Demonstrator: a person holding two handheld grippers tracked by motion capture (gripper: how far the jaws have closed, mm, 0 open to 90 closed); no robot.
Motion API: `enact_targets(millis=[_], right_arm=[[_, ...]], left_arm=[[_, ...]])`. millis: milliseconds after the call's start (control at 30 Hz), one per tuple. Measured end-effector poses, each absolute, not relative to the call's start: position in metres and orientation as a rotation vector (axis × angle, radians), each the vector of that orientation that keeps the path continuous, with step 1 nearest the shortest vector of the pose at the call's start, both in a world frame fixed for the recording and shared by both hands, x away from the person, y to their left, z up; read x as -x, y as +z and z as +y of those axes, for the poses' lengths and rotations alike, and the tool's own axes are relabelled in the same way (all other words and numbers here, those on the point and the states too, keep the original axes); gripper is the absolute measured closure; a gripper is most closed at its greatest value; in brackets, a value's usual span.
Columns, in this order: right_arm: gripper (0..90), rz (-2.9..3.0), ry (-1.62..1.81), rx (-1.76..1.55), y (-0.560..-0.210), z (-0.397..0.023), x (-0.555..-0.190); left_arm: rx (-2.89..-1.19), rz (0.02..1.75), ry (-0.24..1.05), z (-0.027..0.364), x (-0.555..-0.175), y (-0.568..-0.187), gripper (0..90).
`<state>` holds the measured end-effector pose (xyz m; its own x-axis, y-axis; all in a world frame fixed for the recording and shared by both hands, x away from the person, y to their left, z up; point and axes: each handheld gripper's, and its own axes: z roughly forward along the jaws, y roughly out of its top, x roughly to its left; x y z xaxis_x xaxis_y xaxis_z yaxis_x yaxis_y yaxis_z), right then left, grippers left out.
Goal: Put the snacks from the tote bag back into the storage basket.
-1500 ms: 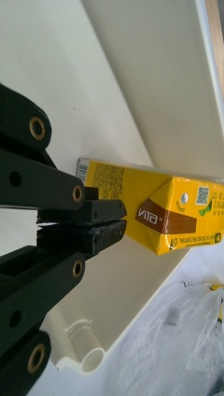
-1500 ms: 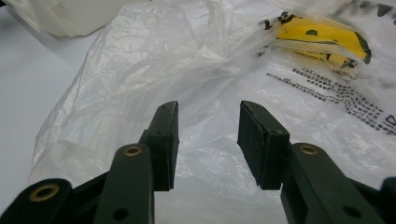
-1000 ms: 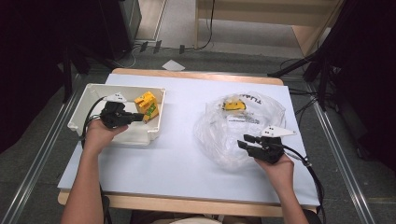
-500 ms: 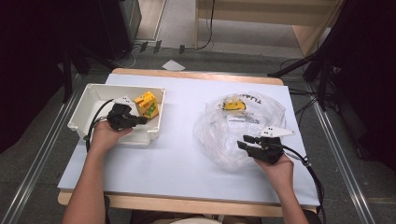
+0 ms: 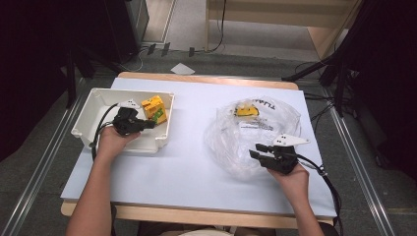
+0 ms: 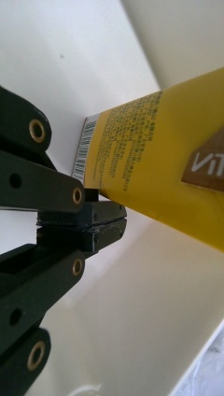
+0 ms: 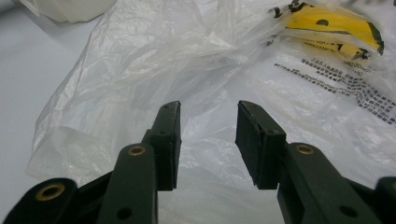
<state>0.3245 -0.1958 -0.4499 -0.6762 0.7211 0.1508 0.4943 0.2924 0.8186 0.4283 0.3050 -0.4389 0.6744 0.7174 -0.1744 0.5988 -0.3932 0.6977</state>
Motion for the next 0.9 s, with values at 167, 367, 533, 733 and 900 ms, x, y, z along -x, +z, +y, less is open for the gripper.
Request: enact_targets(millis=[167,367,533,733,900], right_arm=[[61.8,2.324,1.316,-1.109,-0.451,-0.195,-0.324],[61.6,2.327,1.316,-1.106,-0.451,-0.195,-0.323],[61.5,2.334,1.316,-1.108,-0.452,-0.194,-0.323],[61.3,2.335,1.314,-1.106,-0.452,-0.194,-0.323],[61.3,2.335,1.315,-1.107,-0.453,-0.194,-0.323]], left_arm=[[-2.088,1.041,0.196,0.308,-0.432,-0.439,90.0],[-2.063,1.072,0.180,0.311,-0.435,-0.439,90.0],[-2.050,1.085,0.183,0.312,-0.437,-0.439,90.0],[-2.038,1.106,0.182,0.311,-0.440,-0.439,90.0],[-2.016,1.130,0.184,0.310,-0.442,-0.439,90.0]])
